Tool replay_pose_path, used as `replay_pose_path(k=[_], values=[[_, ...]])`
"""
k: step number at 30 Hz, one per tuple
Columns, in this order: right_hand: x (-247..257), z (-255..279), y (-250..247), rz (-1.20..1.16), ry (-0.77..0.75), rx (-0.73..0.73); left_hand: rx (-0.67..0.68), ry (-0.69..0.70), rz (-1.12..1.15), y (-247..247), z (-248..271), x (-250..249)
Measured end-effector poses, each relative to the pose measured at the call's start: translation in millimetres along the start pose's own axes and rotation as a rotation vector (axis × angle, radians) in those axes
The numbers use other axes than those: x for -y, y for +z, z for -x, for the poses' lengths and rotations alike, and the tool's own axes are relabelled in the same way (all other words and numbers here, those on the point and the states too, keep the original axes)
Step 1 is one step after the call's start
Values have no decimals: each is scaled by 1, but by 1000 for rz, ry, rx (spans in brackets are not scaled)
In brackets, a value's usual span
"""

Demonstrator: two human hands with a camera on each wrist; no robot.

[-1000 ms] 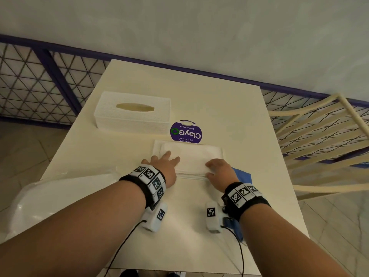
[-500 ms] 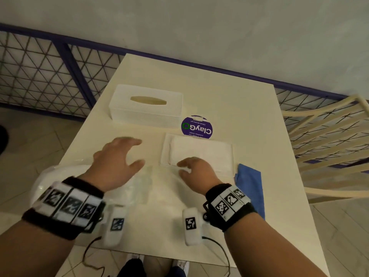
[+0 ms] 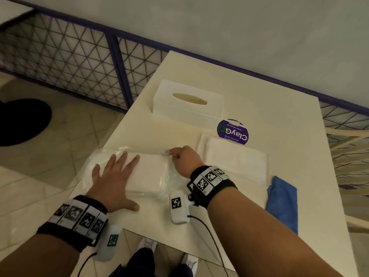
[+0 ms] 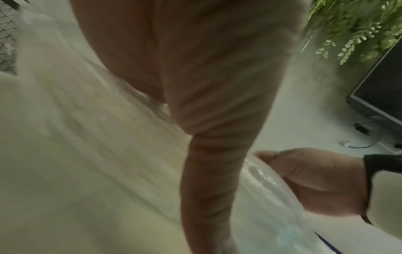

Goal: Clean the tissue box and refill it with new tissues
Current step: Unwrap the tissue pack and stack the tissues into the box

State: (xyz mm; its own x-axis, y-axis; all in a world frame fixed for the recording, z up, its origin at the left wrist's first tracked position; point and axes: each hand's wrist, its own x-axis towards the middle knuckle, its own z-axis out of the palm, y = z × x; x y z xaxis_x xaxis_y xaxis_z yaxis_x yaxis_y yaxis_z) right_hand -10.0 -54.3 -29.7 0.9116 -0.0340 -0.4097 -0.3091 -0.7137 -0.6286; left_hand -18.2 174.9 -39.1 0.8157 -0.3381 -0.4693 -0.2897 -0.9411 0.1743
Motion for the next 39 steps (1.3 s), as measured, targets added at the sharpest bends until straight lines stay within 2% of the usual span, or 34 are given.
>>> replay_pose_path(k=[3,10,15,21,26,31,34,37,39], values=[[9,-6,5,4,-21,-12,-14,23,13,6,1,5],[21,-14,14,146,101,57,-34,37,37,12,2,9],[24,-9,17,94,58,21,-56,33,44,16,3,8],[28,-3,23,-43,106,57,-63,21,51,15,2,6],[23,3,11,-270,241,44,-77,18,91,14,4,6],[1,11,-7,-601,450,-112,-59,-12,115,13,7,5],[-2,22,-4,-601,568,-45,-61,-15,117,14,9,2],[-5,35,-7,-520,616,10,-46,-21,118,15,11,-2],[-11,38,-11,-544,625,13,-35,-29,133,15,11,-3]])
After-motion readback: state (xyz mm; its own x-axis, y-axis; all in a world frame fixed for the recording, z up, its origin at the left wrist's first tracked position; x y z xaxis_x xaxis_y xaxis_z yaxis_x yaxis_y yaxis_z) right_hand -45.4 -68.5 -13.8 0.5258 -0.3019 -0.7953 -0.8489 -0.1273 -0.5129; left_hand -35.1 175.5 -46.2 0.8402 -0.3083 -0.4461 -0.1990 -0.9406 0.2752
